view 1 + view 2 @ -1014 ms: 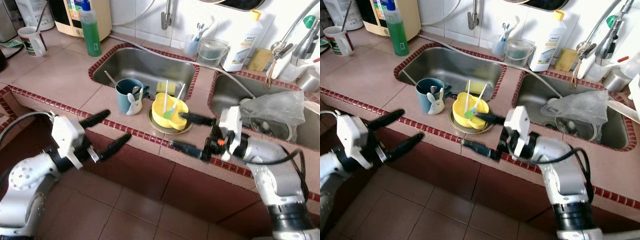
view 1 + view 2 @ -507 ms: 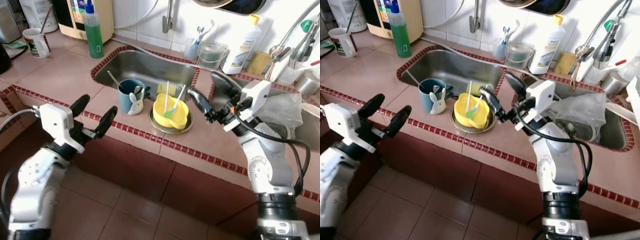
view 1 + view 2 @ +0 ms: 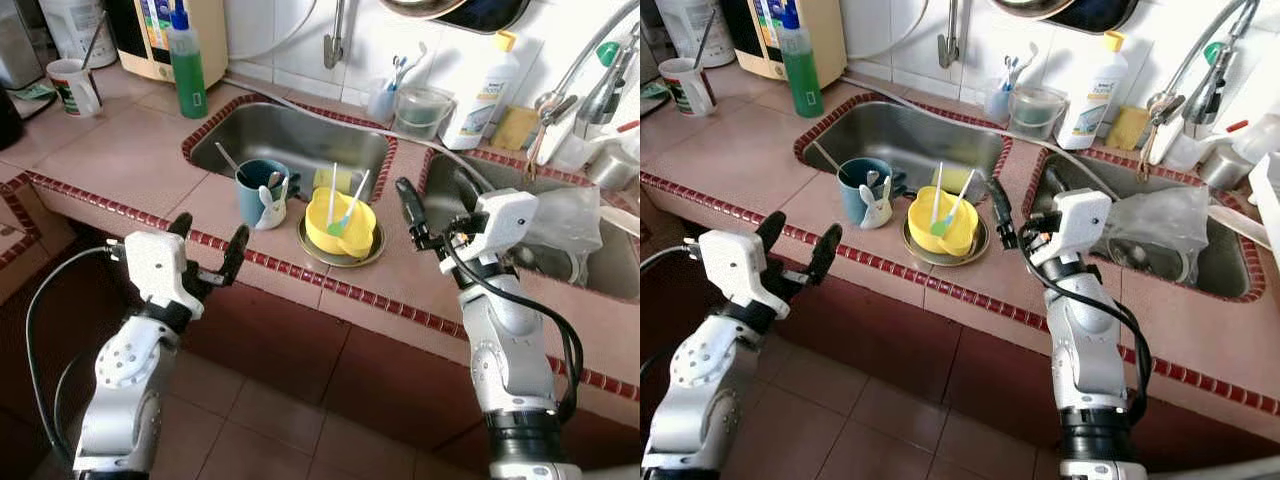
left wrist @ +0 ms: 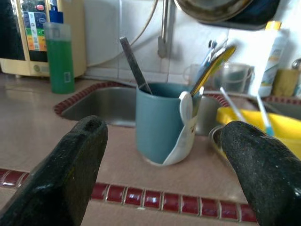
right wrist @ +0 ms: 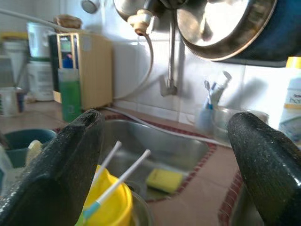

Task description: Kitchen organization

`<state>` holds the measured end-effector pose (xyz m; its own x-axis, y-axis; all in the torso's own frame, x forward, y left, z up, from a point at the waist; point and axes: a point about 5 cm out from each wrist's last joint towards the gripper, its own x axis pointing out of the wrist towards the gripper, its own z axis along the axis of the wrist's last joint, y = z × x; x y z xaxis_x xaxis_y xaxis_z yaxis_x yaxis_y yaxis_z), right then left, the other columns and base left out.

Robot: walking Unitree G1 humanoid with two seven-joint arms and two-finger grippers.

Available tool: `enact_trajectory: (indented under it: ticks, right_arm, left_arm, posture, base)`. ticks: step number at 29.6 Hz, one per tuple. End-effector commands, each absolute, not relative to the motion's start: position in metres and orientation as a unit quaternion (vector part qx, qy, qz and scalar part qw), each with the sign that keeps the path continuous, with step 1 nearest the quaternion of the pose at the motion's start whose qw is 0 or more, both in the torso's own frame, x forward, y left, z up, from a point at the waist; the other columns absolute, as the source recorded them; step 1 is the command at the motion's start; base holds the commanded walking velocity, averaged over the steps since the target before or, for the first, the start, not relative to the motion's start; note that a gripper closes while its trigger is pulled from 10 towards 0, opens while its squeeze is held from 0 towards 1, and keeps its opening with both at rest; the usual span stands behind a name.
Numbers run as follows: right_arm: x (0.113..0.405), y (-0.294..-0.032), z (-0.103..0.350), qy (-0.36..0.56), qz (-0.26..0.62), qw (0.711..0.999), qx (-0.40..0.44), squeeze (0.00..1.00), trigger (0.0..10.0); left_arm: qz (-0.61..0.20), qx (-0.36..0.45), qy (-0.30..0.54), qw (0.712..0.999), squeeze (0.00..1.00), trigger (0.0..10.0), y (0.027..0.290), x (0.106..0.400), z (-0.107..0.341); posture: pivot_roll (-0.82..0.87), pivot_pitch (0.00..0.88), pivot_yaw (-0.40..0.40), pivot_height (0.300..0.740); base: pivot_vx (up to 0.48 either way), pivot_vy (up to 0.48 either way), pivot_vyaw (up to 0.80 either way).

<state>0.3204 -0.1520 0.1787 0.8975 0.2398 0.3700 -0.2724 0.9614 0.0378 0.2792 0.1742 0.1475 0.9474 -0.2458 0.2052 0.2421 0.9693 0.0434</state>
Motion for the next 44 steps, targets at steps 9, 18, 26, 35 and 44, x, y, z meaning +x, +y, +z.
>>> enact_trajectory:
  ticks: [9, 18, 26, 35, 44]
  right_arm:
    - [0.324, -0.154, 0.179, -0.193, 0.108, 0.975, 0.022, 0.00, 10.0]
    - [0.323, -0.157, 0.176, -0.190, 0.098, 0.977, 0.018, 0.00, 10.0]
    - [0.322, -0.160, 0.173, -0.187, 0.096, 0.978, 0.014, 0.00, 10.0]
    - [0.320, -0.162, 0.172, -0.184, 0.096, 0.978, 0.010, 0.00, 10.0]
    - [0.318, -0.166, 0.169, -0.178, 0.098, 0.979, 0.002, 0.00, 10.0]
  left_arm:
    - [-0.128, 0.021, -0.108, 0.986, 0.00, 10.0, 0.159, 0.291, 0.150]
    - [-0.138, 0.015, -0.114, 0.984, 0.00, 10.0, 0.159, 0.291, 0.152]
    - [-0.146, 0.013, -0.115, 0.983, 0.00, 10.0, 0.160, 0.288, 0.153]
    - [-0.148, 0.016, -0.115, 0.982, 0.00, 10.0, 0.164, 0.287, 0.153]
    - [-0.145, 0.000, -0.142, 0.979, 0.00, 10.0, 0.167, 0.282, 0.158]
  posture:
    - [0.01, 0.019, -0.051, 0.740]
    - [0.00, 0.021, -0.052, 0.740]
    - [0.01, 0.021, -0.055, 0.740]
    - [0.01, 0.021, -0.052, 0.740]
    - [0.01, 0.026, -0.050, 0.740]
  base:
    - [0.000, 0.000, 0.00]
    - [0.000, 0.000, 0.00]
    - [0.289, 0.000, 0.00]
    - [0.403, 0.000, 0.00]
    - [0.081, 0.000, 0.00]
